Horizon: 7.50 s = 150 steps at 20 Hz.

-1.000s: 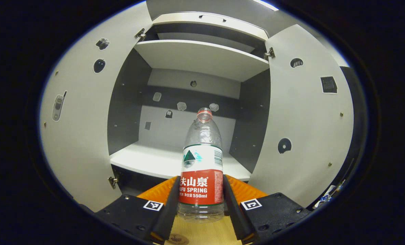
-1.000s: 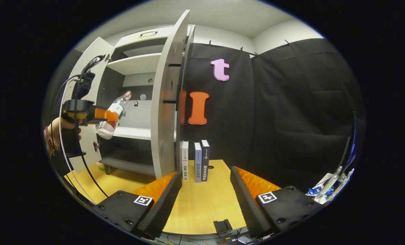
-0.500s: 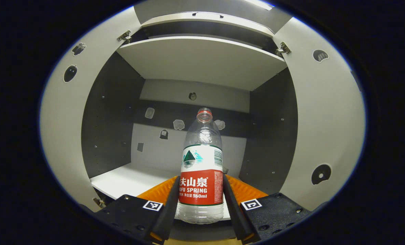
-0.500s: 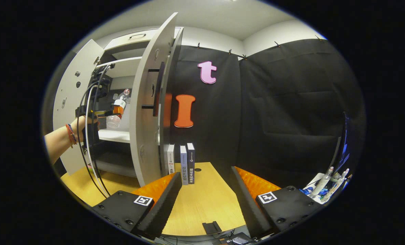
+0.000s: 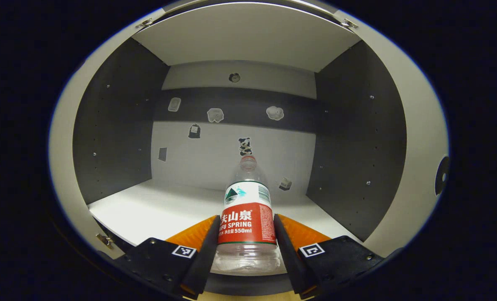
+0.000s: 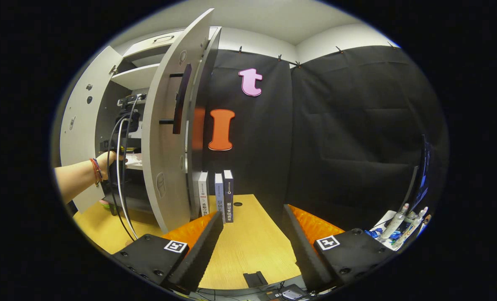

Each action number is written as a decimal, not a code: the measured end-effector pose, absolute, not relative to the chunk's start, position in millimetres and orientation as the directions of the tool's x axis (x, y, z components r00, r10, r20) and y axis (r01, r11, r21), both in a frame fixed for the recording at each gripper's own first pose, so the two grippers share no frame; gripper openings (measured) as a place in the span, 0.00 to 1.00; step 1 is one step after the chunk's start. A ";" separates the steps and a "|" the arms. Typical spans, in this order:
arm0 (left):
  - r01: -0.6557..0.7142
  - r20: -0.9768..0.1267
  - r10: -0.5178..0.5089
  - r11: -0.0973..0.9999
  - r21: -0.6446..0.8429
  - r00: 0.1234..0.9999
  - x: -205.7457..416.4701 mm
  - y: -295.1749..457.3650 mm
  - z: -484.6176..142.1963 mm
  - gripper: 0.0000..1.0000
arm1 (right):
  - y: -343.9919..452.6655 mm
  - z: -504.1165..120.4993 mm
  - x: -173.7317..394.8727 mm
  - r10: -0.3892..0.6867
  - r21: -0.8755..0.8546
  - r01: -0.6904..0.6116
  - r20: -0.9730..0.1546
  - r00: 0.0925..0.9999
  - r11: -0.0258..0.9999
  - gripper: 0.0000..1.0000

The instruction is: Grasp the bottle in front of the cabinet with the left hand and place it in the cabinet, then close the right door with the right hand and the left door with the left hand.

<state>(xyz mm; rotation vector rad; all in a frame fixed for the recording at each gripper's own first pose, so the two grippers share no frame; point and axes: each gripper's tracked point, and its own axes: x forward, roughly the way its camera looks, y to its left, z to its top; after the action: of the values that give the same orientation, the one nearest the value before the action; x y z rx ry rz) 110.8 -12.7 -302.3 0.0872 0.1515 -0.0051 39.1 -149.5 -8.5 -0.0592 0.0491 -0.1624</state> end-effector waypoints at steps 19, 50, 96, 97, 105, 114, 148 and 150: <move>0.003 -0.106 0.010 0.993 0.121 0.994 18.6 19.9 -238.8 0.94 | -98.2 17.6 84.6 -0.042 -0.044 0.042 -0.019 0.999 0.998 0.96; 0.017 -0.003 -0.017 0.999 0.044 1.000 -234.7 159.3 -149.0 0.94 | 19.3 42.7 108.6 -0.002 -0.095 0.004 0.023 1.000 0.995 0.95; -0.249 0.003 0.249 0.968 0.041 0.969 -227.4 327.0 -155.5 0.93 | 169.4 51.5 262.4 0.133 -0.129 -0.131 0.007 0.991 0.983 0.95; -0.255 0.000 0.255 0.966 0.045 0.967 -226.3 330.4 -156.6 0.93 | 170.7 51.8 262.6 0.131 -0.132 -0.129 0.008 0.991 0.983 0.95; -0.252 -0.044 0.253 0.967 0.043 0.966 -211.8 342.2 -177.7 0.94 | 175.7 46.3 270.6 0.120 -0.125 -0.120 -0.006 0.993 0.985 0.95; -0.243 -0.056 0.244 0.970 0.026 0.968 -208.4 342.2 -183.2 0.92 | 157.4 51.1 244.5 0.127 -0.116 -0.127 -0.014 0.992 0.985 0.95; 0.068 -0.121 -0.067 0.998 0.004 0.990 -102.0 172.1 -228.4 0.92 | -34.2 127.3 98.3 -0.061 -0.103 0.072 0.108 0.992 0.992 0.95; 0.084 -0.124 -0.080 0.996 0.028 0.989 -91.5 157.8 -237.7 0.94 | -44.0 127.7 101.1 -0.070 -0.110 0.082 0.105 0.992 0.991 0.95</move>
<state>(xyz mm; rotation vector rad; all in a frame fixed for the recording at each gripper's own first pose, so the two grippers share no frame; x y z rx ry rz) -91.5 157.8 -237.7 0.0329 0.1234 -0.0819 101.1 -44.0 127.7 -0.1144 -0.1015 -0.0761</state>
